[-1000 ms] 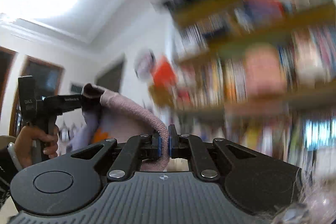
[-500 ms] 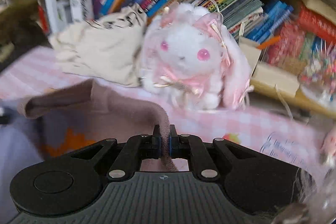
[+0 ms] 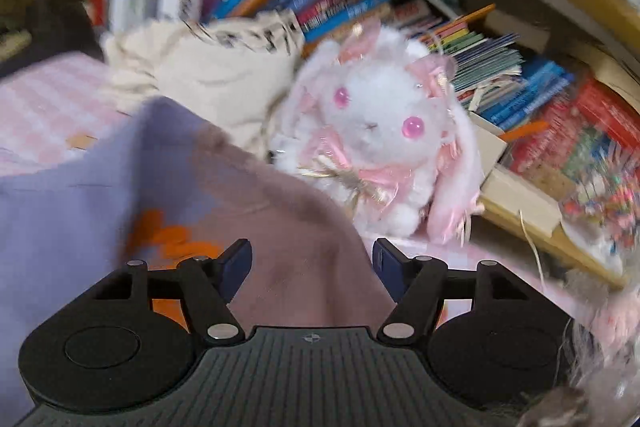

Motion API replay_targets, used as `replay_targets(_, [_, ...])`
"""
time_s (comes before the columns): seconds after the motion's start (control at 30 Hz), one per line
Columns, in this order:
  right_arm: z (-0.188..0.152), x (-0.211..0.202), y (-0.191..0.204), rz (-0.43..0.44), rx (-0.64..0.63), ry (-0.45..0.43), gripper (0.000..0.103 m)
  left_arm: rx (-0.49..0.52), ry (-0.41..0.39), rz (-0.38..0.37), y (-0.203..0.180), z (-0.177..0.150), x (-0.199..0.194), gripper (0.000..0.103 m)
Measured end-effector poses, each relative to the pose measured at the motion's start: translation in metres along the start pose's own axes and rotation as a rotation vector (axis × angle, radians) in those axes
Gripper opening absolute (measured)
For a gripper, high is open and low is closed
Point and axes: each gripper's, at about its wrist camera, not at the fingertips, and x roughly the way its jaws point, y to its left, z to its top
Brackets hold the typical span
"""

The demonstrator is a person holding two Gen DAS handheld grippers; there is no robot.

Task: Fold clothes
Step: 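Lift the sweater by the hem with both grippers and shake it out, then lay the sweater flat on the desk and open both grippers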

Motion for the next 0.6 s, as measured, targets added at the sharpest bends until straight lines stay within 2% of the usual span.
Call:
replay_targets(0.1, [-0.032, -0.04, 0.012, 0.074, 0.066, 0.037, 0.062, -0.002, -0.001, -0.063, -0.011, 0.001, 0.0, 0.075])
replay_targets(0.2, [-0.064, -0.071, 0.027, 0.117, 0.094, 0.105, 0.051, 0.063, 0.044, -0.046, -0.029, -0.002, 0.012, 0.072])
replay_targets(0.3, [-0.086, -0.091, 0.039, 0.095, 0.097, 0.15, 0.045, -0.005, 0.022, -0.039, -0.014, -0.006, 0.003, 0.065])
replay_targets(0.43, [-0.107, -0.102, 0.047, 0.088, 0.116, 0.214, 0.04, -0.109, -0.014, -0.032, 0.01, -0.01, -0.012, 0.021])
replay_targets(0.53, [-0.117, -0.107, 0.055, 0.099, 0.118, 0.236, 0.037, -0.186, -0.041, -0.027, 0.028, -0.013, -0.023, 0.016])
replay_targets(0.57, [-0.119, -0.109, 0.058, 0.103, 0.117, 0.239, 0.037, -0.212, -0.05, -0.025, 0.034, -0.014, -0.027, 0.009])
replay_targets(0.6, [-0.121, -0.11, 0.061, 0.105, 0.117, 0.242, 0.036, -0.261, -0.084, -0.014, 0.053, -0.015, -0.038, 0.008])
